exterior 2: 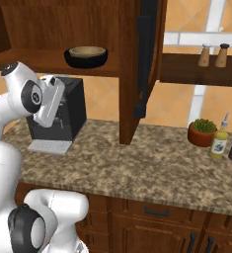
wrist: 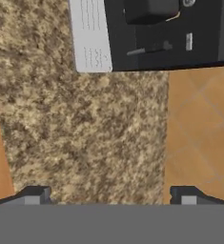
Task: Pick up the bowls on the counter and stack them on top of one another in the open cabinet. Place the smaller bowl on top of the larger bowl.
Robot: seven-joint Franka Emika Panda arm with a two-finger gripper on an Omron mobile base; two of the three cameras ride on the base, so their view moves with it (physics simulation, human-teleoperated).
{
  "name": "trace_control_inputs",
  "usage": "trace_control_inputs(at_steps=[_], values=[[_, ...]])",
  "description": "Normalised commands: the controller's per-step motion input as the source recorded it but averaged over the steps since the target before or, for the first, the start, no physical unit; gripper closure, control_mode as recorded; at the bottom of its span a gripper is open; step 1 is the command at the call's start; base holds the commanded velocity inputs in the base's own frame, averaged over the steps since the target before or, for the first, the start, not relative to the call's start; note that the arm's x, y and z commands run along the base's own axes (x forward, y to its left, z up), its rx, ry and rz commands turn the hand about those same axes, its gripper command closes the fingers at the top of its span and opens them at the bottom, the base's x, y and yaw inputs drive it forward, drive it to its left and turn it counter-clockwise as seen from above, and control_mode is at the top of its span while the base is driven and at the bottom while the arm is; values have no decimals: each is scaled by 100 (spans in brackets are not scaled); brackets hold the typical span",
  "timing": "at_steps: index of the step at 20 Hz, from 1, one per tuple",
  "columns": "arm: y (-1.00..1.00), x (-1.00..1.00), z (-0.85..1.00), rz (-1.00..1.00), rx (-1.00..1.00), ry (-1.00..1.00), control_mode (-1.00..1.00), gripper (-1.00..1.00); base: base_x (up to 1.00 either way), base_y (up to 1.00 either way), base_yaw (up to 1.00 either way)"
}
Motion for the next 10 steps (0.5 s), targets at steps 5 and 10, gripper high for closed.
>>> trace_control_inputs(at_steps=[5,10], values=[[0,-6,-70,1,-5,19,-100,-100,0,0,0],[-1,0,0,0,0,0,-100,-100,0,0,0]])
